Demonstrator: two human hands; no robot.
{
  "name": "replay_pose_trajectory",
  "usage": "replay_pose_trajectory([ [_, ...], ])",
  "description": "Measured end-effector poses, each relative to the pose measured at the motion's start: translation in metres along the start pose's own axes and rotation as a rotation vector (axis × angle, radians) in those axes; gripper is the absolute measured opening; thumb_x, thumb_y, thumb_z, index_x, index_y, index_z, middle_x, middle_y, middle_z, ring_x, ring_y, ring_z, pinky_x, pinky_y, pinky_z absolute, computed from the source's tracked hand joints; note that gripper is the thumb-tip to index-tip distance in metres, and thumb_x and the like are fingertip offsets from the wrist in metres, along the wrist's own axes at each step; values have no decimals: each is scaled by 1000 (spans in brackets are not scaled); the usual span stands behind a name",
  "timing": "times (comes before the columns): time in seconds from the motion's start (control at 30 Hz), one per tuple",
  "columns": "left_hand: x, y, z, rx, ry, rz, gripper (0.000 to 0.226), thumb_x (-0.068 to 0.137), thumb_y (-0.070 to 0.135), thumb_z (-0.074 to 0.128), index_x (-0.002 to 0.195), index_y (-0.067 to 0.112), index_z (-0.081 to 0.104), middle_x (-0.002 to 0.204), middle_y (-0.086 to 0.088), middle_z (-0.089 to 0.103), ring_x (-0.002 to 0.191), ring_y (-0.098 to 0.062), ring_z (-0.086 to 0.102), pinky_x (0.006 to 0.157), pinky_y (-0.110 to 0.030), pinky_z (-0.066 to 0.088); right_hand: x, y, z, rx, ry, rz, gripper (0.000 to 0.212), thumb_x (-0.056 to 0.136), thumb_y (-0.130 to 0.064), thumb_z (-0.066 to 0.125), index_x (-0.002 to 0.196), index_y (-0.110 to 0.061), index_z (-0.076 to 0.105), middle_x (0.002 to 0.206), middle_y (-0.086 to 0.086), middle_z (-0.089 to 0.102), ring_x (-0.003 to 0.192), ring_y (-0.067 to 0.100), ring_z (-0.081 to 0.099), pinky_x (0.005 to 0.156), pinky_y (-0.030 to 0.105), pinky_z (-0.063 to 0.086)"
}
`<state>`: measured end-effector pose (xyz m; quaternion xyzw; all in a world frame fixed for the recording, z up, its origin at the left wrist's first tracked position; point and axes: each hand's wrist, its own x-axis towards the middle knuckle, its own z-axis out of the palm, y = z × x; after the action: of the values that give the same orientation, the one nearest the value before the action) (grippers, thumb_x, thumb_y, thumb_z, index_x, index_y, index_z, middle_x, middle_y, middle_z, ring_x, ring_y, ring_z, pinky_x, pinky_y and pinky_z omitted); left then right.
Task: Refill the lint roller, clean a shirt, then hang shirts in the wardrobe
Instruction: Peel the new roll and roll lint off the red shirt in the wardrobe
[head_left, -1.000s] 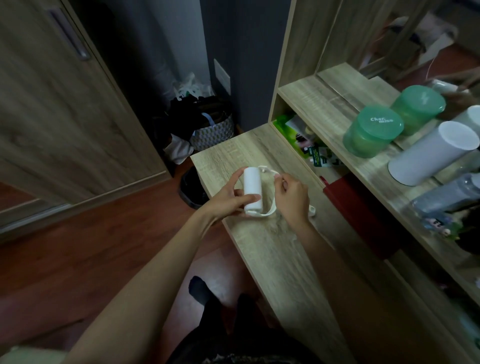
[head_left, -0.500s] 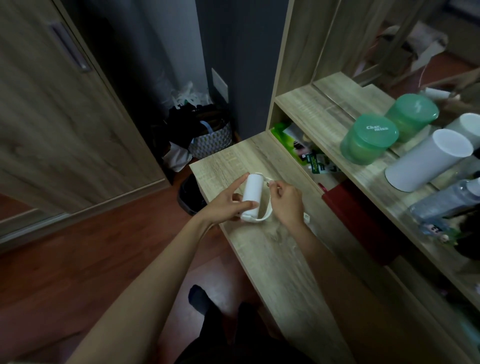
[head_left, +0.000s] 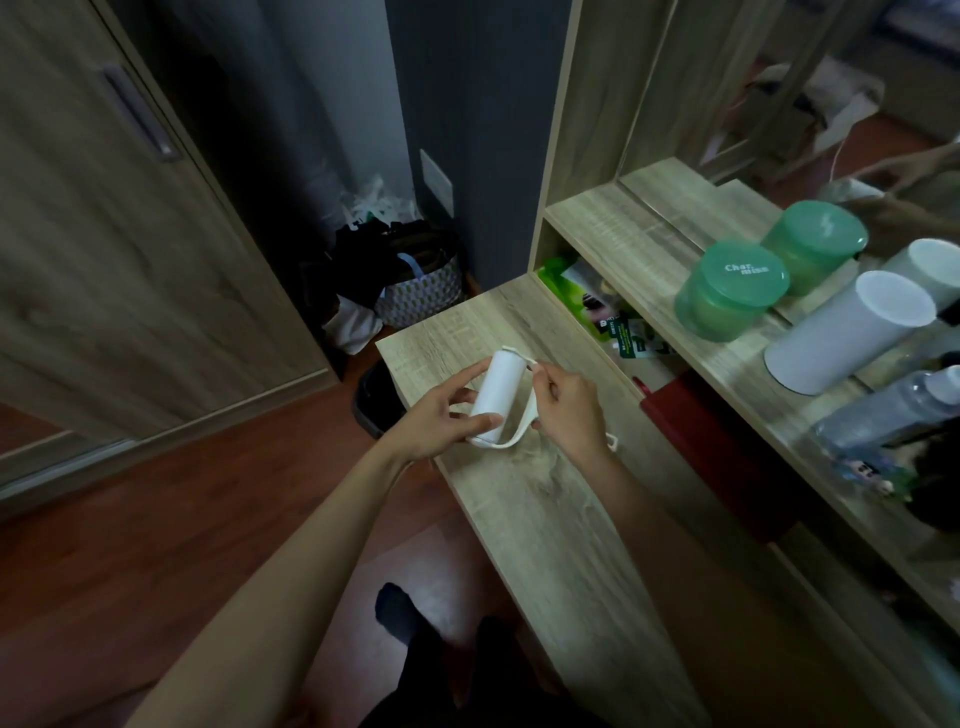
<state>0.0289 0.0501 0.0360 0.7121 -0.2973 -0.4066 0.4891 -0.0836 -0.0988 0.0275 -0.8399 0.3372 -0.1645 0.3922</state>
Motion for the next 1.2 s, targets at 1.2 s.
replay_pose_trajectory([
  [1.2,-2,3,-1,83,88,172,74,87,15,70,148,23,31,148,-1,42,117,-12,57,80,-10,48,2,-3,-6,29,25,-208,29,98,-28,39,97,-12,64,59,-13,48,54,1,46,54,27,34],
])
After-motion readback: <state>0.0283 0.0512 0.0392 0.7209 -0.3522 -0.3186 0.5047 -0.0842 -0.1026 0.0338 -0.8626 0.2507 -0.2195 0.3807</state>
